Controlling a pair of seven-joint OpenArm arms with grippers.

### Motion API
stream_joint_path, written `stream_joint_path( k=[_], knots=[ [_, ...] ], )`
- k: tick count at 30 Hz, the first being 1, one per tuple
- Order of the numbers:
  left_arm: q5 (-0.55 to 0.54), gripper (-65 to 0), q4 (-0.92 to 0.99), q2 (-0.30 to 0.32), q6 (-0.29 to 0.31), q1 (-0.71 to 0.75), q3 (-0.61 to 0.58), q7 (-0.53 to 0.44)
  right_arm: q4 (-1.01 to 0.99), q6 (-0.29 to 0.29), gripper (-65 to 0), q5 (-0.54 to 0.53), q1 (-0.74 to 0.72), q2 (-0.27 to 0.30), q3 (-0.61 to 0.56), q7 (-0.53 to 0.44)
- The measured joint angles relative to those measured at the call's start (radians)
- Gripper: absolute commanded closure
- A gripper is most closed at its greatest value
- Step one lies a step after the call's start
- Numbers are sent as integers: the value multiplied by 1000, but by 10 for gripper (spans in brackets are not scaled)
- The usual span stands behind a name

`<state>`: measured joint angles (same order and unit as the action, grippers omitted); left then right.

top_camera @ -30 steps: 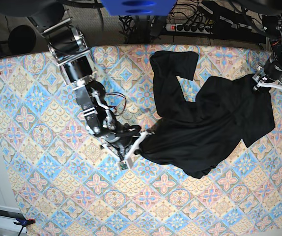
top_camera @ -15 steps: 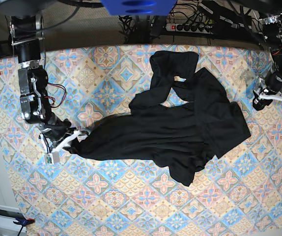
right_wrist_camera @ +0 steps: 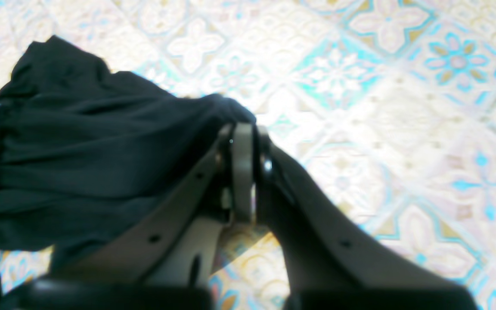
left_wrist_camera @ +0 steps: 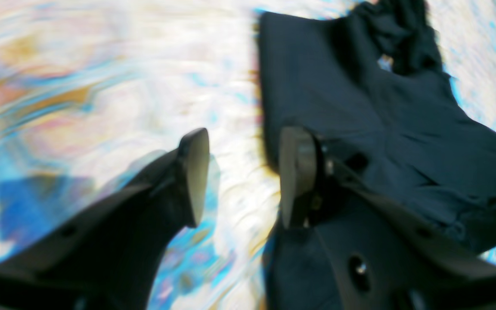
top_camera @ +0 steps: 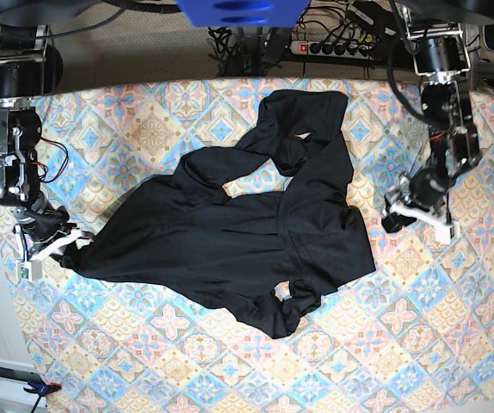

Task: Layout the t-shirt on the table in an organized manner, then fold the t-shirt properly
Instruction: 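Release the shirt with the left gripper and raise it, then reach the left gripper into the shirt middle and grasp fabric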

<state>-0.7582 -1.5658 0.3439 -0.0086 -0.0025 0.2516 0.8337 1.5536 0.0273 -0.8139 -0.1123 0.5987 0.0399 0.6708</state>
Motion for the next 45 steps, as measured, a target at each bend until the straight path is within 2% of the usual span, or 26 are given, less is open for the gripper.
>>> stream_joint_path(
  k=[3, 8, 11, 17, 19, 22, 23, 26, 28, 34, 38, 42, 45],
  knots=[
    [0, -266, 23, -9, 0, -51, -69, 1, -5, -5, 0, 4, 7, -1, 16, 6],
    [-9, -266, 21, -93, 5, -119, -147, 2, -5, -2, 0, 2, 4, -3, 16, 3],
    [20, -266, 61, -108, 7, -160, -243, -6, -5, -1, 0, 0, 4, -3, 16, 3],
    [210, -260, 330, -182, 8, -303, -419, -8, -4, -2, 0, 1, 4, -5, 16, 2],
    [262, -227, 362, -191, 3, -332, -464, -9, -4, -2, 0, 2, 5, -3, 5, 2],
    [264, -67, 359, -186, 8, -348, -490, -6, -14, 7, 0, -4, -2, -8, -7, -1],
    [259, -11, 358, -180, 8, -346, -479, -6, -27, 13, 0, -6, -5, -10, -7, -6],
    [257, 0, 343, -121, 8, -333, -410, 3, -68, -5, 0, 4, 0, -10, -6, 5],
    [245, 0, 289, -53, 1, -298, -344, -9, -75, -5, 0, 5, 5, -7, -3, 6],
    [25, 0, 68, 136, 2, -124, -228, 4, -121, 0, 0, -2, -2, -12, -2, -8],
    [-112, 0, 37, 241, 7, -37, -154, -6, -128, -2, 0, 2, 3, -8, -2, -17],
    [-157, 0, 42, 264, -5, -9, -138, -2, -126, 3, 0, 0, -5, -10, -2, -34],
    [-189, -34, 41, 217, 0, -30, -156, -9, -126, -2, 0, 1, -2, -11, -2, -23]
  ],
)
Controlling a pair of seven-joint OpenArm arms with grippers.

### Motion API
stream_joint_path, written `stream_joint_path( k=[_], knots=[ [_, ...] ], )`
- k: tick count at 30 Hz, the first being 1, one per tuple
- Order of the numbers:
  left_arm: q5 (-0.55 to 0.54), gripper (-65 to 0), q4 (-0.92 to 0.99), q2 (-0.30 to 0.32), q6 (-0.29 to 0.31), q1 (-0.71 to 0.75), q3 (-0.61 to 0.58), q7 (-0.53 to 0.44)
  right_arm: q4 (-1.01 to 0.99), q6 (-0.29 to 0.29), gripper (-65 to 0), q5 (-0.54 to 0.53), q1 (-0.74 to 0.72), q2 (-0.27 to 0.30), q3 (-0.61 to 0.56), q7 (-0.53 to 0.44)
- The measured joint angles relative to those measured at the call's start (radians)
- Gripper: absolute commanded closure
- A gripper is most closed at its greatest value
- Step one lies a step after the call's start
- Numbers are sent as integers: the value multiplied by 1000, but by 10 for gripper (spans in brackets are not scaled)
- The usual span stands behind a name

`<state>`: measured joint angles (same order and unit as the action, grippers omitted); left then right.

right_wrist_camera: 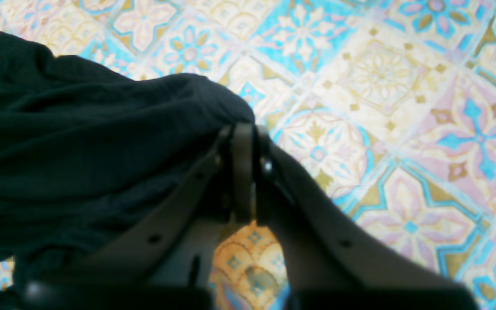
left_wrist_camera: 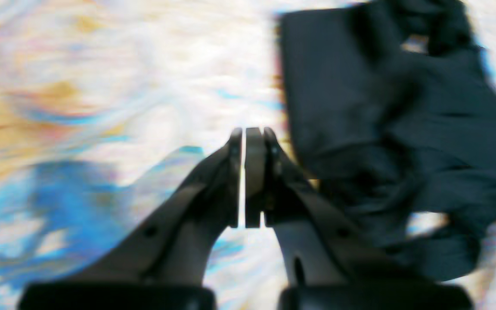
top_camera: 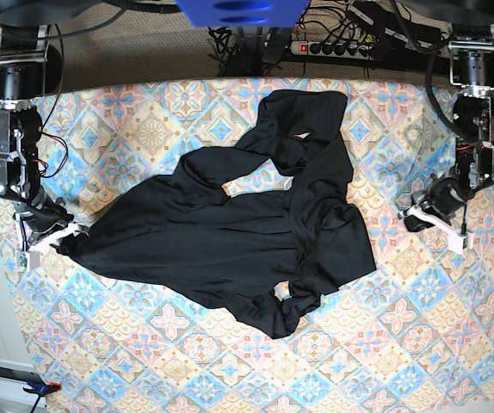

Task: Layout the t-shirt on the table in an organized manner, then fold the t-shirt properly
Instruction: 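Reach the left gripper into the shirt middle and grasp fabric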

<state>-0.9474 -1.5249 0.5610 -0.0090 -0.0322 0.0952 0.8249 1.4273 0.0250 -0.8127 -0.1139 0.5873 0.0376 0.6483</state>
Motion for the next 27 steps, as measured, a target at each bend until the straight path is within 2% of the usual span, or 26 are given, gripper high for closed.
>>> stream_joint_path(
  k=[2, 6, 9, 11, 15, 17, 23, 25, 27],
  knots=[
    [2, -82, 1, -44, -2, -40, -46, 13, 0, 1, 0, 0, 2, 3, 0, -2],
    [-3, -233, 0, -109, 0, -137, -184, 49, 10, 2, 0, -1, 0, 3, -3, -5],
    [13, -335, 0, -164, 2, -179, -220, 51, 11, 0, 0, 0, 6, 3, -3, -3],
    [47, -361, 34, -192, 8, -195, -228, 56, 11, 0, 0, 2, 5, 2, -3, -1],
    [130, -348, 165, -248, 2, -262, -291, 55, 37, -1, 0, 0, 6, -24, -3, -3],
    [177, -343, 211, -296, 2, -286, -304, 32, 51, 5, 0, -3, 5, -34, -7, -1],
    [309, -332, 338, -368, -1, -343, -373, -26, 59, -2, 0, 3, 9, -28, -8, -1],
    [316, -273, 342, -375, 1, -352, -409, -23, 59, 1, 0, 0, 16, -28, -8, -4],
    [306, -132, 337, -378, 5, -359, -426, -16, 58, 0, 0, 0, 23, -32, -8, -1]
  ],
)
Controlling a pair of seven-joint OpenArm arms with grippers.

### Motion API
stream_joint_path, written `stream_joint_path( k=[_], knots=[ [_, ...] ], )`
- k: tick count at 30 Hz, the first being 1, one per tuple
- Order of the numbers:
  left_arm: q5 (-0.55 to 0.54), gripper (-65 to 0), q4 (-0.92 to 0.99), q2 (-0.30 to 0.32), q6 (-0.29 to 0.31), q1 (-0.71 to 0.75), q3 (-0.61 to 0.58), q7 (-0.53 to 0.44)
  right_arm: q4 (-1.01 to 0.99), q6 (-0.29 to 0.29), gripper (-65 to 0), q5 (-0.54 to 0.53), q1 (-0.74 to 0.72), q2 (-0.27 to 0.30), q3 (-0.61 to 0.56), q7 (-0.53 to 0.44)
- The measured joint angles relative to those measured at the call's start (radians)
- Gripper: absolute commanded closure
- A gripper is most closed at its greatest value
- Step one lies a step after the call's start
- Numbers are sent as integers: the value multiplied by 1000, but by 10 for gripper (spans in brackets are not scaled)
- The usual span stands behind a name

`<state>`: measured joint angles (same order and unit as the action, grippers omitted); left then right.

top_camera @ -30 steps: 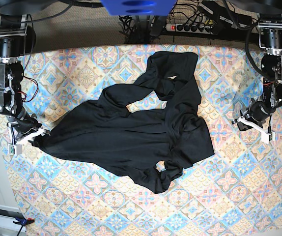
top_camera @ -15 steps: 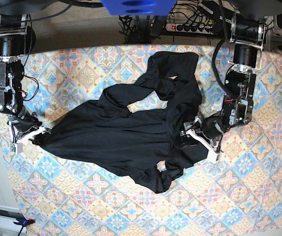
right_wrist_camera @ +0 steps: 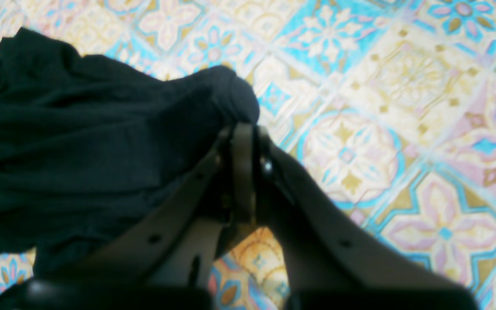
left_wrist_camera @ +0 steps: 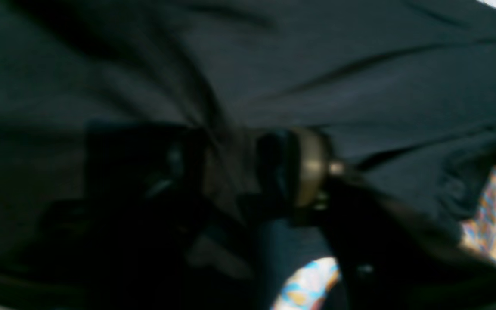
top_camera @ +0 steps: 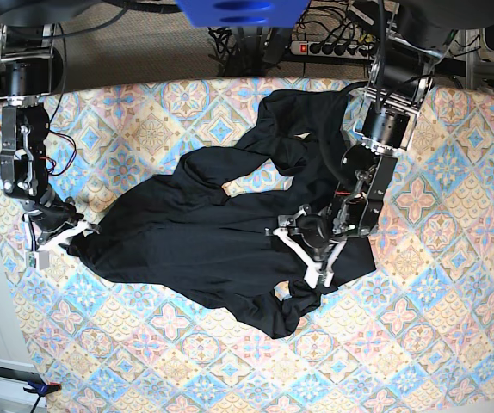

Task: Layout the t-shirt on the table in an organized manner, then fold the t-shirt properly
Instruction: 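Reach the left gripper into the shirt middle and grasp fabric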

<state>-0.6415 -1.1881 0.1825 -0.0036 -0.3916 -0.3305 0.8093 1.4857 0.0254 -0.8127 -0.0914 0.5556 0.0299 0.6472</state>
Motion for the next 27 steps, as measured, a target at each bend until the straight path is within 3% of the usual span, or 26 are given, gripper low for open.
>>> stream_joint_path(
  k=[2, 6, 12, 16, 19, 22, 27],
  knots=[
    [-5, 0, -29, 14, 1, 1, 1, 0, -6, 0, 0, 1, 0, -2, 0, 2],
    [-28, -26, -121, 111, -2, 29, 68, 31, -8, -1, 0, 2, -5, 1, 3, -1],
    [-180, 0, -352, 295, -2, 195, 260, 82, -35, 5, 0, -2, -8, -2, 7, -8],
    [-273, 0, -387, 356, -1, 240, 301, 81, -51, -2, 0, 2, -4, 1, 8, -1],
    [-275, 0, -386, 323, -4, 247, 301, 84, -50, 0, 0, 0, -7, -1, 8, -6],
    [-235, -21, -353, 211, -3, 208, 298, 96, -50, 1, 0, -1, -6, -2, 8, -8],
    [-64, -151, -224, 60, -3, 113, 207, 77, -45, -2, 0, 0, -6, 0, 8, -8]
  ],
)
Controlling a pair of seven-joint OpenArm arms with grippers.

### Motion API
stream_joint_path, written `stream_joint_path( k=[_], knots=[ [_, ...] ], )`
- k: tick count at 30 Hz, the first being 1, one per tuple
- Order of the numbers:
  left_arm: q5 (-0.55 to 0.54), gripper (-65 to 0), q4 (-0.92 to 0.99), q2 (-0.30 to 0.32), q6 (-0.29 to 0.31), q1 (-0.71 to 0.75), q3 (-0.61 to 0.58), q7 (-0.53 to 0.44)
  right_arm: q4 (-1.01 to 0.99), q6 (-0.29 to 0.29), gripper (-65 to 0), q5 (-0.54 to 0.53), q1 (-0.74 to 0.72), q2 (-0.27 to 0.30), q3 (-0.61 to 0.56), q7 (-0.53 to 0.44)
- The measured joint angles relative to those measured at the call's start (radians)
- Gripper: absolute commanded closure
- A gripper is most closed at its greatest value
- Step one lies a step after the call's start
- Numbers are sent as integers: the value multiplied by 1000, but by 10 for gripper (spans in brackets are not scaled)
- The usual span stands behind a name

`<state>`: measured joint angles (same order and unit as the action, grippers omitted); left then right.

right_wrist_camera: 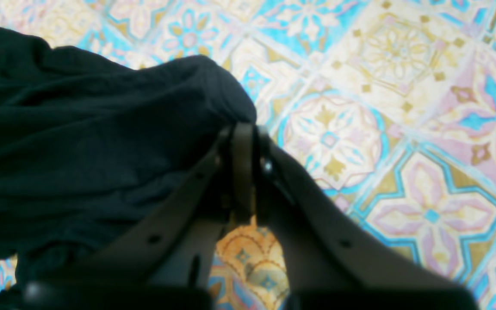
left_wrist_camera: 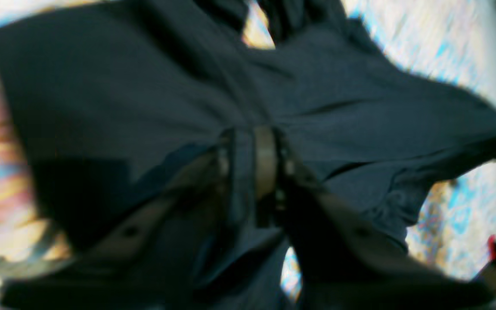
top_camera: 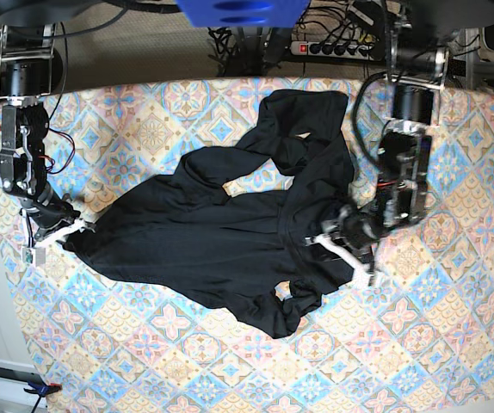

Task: Layout the t-shirt on the table in an organized manner, then fold the t-shirt properly
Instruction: 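Reach the left gripper into the shirt middle and grasp fabric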

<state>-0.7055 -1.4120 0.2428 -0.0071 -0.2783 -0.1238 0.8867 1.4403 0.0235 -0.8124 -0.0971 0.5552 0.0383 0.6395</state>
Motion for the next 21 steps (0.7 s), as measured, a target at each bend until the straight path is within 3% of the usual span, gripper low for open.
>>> stream_joint_path(
  k=[5, 8, 14, 21],
  knots=[
    [108, -285, 100, -94, 0, -58, -80, 0, 5, 2, 0, -1, 3, -1, 0, 1],
    [129, -324, 168, -119, 0, -106, -130, -56, 5, 3, 0, -1, 3, -1, 0, 1],
    [181, -331, 287, -116, 0, -139, -218, -112, 5, 2, 0, 0, 3, -1, 0, 4],
    [223, -326, 343, -116, 7, -161, -219, -126, -3, 2, 0, 0, 0, -1, 0, 4]
  ],
)
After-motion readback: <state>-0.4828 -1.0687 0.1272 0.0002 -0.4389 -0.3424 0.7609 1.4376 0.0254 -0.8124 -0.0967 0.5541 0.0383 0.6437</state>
